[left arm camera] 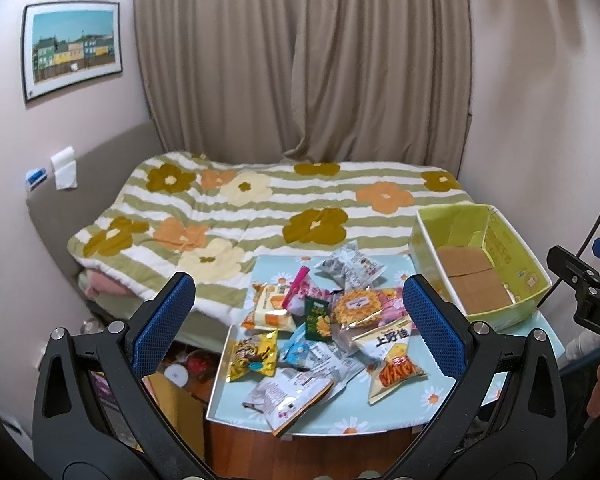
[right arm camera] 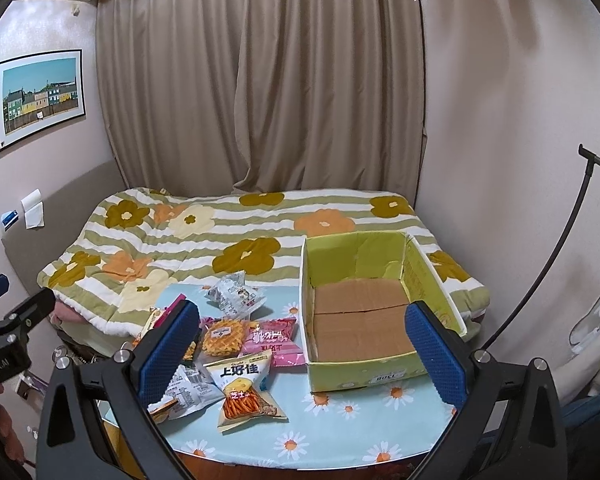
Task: Organize snacks
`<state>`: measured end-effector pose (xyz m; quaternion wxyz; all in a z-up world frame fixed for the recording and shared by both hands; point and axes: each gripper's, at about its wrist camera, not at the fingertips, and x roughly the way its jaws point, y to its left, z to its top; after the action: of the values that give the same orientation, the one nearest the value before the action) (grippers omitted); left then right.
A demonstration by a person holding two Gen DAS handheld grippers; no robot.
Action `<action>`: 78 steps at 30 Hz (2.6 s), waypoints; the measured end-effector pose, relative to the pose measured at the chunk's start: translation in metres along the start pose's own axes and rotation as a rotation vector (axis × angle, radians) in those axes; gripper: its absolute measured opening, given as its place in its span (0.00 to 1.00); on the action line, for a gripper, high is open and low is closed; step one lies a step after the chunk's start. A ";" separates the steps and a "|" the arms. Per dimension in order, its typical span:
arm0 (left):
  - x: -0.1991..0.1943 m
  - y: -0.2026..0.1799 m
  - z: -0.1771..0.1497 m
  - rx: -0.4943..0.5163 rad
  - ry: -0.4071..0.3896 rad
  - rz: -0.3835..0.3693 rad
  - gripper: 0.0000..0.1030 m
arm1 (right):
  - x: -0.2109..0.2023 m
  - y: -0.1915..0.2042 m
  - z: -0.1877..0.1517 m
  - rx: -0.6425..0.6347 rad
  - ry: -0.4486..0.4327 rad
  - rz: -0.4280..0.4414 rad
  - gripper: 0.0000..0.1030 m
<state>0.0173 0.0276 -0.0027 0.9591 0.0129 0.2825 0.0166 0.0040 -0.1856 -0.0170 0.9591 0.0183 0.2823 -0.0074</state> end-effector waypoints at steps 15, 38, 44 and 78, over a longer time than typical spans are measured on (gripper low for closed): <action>0.113 0.055 -0.088 -0.155 0.411 -0.081 1.00 | 0.088 0.032 -0.058 -0.038 0.264 0.122 0.99; 0.254 0.055 -0.165 -0.480 0.752 0.081 1.00 | 0.247 0.056 -0.131 -0.155 0.641 0.376 0.99; 0.263 0.059 -0.182 -0.550 0.784 0.088 0.98 | 0.257 0.061 -0.141 -0.194 0.687 0.402 0.99; 0.208 0.066 -0.154 -0.443 0.686 -0.094 0.66 | 0.237 0.075 -0.136 -0.192 0.636 0.296 0.39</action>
<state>0.1070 0.1039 -0.2420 0.7885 -0.2132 0.5758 0.0365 0.1311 -0.1062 -0.2576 0.8113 -0.0298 0.5604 0.1640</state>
